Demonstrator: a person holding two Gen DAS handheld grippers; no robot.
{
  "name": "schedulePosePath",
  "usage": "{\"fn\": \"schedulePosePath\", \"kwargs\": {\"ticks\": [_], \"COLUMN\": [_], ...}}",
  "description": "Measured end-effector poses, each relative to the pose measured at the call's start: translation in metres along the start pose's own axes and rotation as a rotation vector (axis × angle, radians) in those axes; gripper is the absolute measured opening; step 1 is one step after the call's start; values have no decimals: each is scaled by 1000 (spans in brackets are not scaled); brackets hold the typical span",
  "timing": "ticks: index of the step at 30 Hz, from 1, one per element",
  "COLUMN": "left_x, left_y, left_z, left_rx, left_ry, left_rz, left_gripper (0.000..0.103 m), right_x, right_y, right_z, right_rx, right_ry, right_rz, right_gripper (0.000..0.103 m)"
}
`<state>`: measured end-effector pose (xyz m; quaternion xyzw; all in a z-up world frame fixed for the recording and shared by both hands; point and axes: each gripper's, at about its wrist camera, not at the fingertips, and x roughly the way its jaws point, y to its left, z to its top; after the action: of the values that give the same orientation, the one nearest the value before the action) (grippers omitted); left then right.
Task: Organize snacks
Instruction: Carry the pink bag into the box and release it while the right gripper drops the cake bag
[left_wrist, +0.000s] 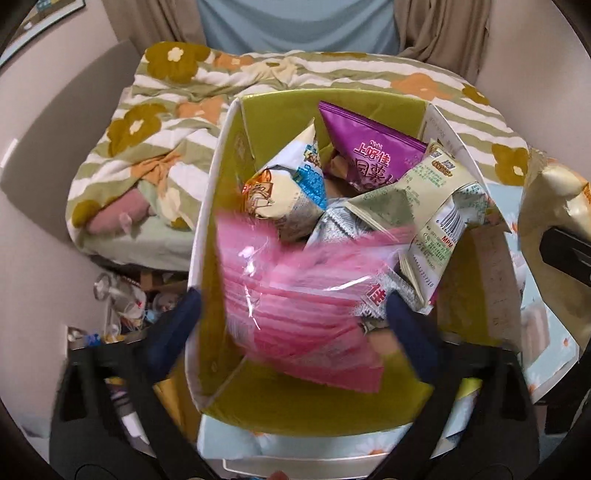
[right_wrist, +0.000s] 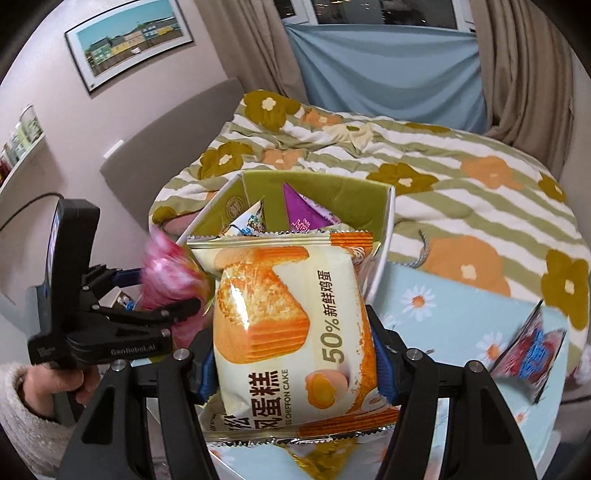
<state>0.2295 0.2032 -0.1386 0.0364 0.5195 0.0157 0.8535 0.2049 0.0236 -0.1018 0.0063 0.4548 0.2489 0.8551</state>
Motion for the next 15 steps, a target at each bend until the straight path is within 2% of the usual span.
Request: {"fn": "schedulePosePath", "kwargs": {"ticks": [3, 7, 15], "left_x": [-1, -6, -24], "left_y": [3, 9, 15], "left_z": [-5, -17, -32], "left_rx": [14, -29, -85], "left_ry": [-11, -12, -24], "left_rz": [-19, -36, 2], "left_gripper": [103, 103, 103], "right_x": [2, 4, 15], "right_y": [7, 17, 34], "right_z": [-3, -6, 0], "right_rx": [25, 37, 10], "right_ry": [-5, -13, -40], "right_rz": [-6, -12, 13], "right_gripper": [61, 61, 62]}}
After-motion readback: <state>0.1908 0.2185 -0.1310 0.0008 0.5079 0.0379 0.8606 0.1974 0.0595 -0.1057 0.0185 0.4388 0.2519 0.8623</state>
